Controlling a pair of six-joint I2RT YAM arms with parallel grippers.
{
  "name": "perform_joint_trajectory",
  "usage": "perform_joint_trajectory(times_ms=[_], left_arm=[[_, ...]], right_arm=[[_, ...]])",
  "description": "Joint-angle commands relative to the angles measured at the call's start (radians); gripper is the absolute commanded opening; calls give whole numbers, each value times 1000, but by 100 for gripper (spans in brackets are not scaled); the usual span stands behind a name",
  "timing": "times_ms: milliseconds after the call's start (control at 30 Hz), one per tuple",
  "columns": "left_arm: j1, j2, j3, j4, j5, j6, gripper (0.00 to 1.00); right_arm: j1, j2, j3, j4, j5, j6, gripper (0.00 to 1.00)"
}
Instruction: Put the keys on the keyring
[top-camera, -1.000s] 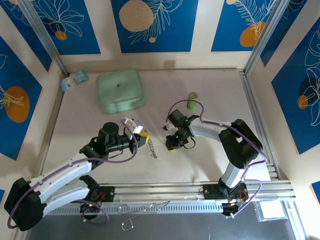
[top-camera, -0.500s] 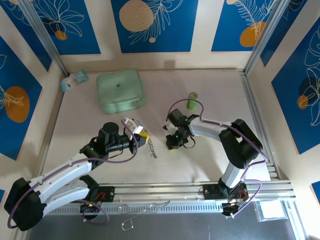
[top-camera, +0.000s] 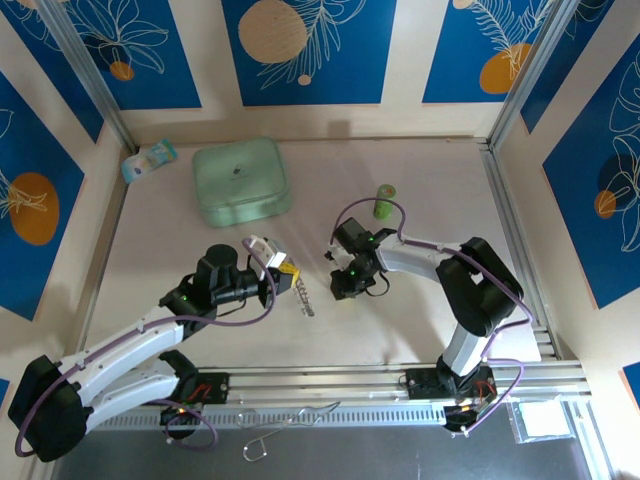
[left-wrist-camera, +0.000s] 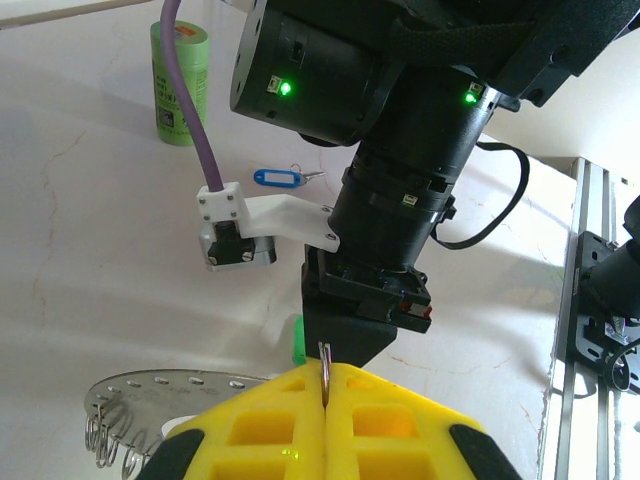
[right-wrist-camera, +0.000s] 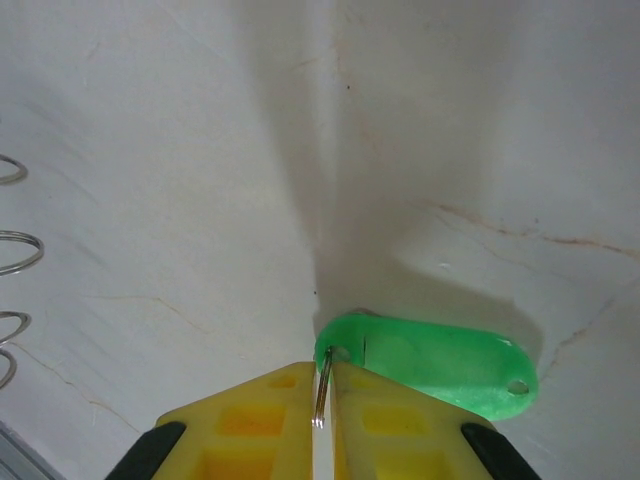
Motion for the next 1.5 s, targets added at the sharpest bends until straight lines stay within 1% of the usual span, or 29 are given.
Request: perform_joint_trajectory(times_ms=[0, 233, 400, 533, 633, 767, 900, 1000, 1067, 1133, 1267, 1400, 1467], left_arm=[[-12, -16, 4, 25, 2, 14, 0], [-12, -18, 4, 23, 2, 15, 0], [-12, -20, 4, 20, 0, 15, 0], [-12, -24, 6, 16, 0, 15, 0], [-12, -26, 8, 7, -3, 18, 0], [-12, -28, 15, -3, -6, 21, 0], [-12, -29, 25, -13, -11, 26, 0], [-12, -27, 32, -14, -8, 23, 0], [-12, -26, 34, -11, -6, 17, 0], [-12, -25, 33, -2, 0, 9, 0], [-12, -22, 26, 23, 17, -20, 0], [-12, -17, 25, 51, 37, -78, 0], [-12, -14, 25, 64, 49, -112, 0]], right_arm=[[8, 16, 25, -28, -8, -7, 13], [8, 21, 26, -32, -6, -3, 10], [8, 15, 26, -33, -8, -7, 4], [11, -17, 26, -36, 2, -15, 0], [18, -72, 25, -38, 23, -30, 0], [45, -163, 27, -40, 88, -84, 0], [75, -247, 34, -35, 183, -160, 0], [103, -317, 20, 9, 256, -235, 0], [117, -368, -4, 61, 273, -289, 0], [121, -419, -28, 118, 254, -342, 0], [120, -495, -63, 212, 152, -440, 0], [117, -557, -96, 290, 49, -531, 0], [122, -581, -114, 323, 24, -571, 0]])
